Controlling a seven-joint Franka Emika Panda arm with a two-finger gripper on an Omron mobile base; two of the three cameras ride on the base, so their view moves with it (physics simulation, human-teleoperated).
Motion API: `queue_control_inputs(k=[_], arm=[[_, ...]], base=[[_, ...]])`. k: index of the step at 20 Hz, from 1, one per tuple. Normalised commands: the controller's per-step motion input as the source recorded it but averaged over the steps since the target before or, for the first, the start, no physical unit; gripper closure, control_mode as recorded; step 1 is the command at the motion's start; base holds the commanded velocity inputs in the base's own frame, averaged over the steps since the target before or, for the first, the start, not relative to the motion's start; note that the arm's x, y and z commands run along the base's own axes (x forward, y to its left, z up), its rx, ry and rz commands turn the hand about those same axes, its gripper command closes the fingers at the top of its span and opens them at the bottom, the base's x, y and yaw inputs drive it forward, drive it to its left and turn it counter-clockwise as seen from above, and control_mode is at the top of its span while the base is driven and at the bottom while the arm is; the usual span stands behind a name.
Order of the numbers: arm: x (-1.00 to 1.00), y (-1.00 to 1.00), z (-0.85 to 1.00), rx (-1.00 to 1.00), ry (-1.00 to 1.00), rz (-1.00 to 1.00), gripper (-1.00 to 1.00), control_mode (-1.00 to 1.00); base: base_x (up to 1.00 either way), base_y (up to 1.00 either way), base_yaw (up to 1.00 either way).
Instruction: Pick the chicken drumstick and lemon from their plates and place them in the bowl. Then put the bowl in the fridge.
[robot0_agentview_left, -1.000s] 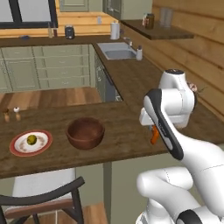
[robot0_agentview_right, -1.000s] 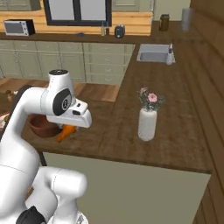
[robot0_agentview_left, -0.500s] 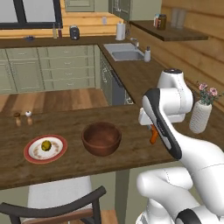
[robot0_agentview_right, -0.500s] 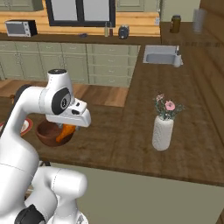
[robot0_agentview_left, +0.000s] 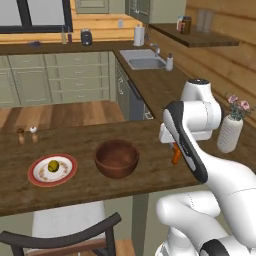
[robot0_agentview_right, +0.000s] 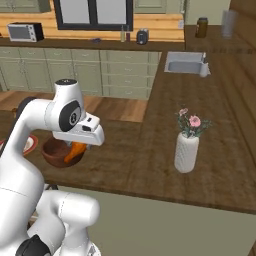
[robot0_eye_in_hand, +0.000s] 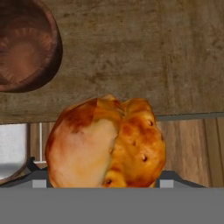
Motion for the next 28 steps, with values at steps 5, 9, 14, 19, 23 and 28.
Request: queue_control_inputs(k=[5, 9, 14, 19, 23, 28], arm=[[0.0, 0.0, 0.0, 0.0, 0.0, 0.0, 1.0, 1.0], [0.0, 0.0, 0.0, 0.0, 0.0, 0.0, 1.0, 1.0], [0.0, 0.0, 0.0, 0.0, 0.0, 0.0, 1.0, 1.0], [0.0, 0.0, 0.0, 0.0, 0.0, 0.0, 1.0, 1.0], [0.15, 0.07, 0.0, 0.0, -0.04, 0.09, 1.0, -1.0], [0.68, 0.82, 0.0, 0.0, 0.0, 0.32, 1.0, -1.0]], base=[[0.0, 0.73, 0.07], [-0.08, 0.65, 0.08], [0.0, 0.51, 0.08], [0.0, 0.0, 0.01], [0.0, 0.0, 0.0], [0.0, 0.0, 0.0]])
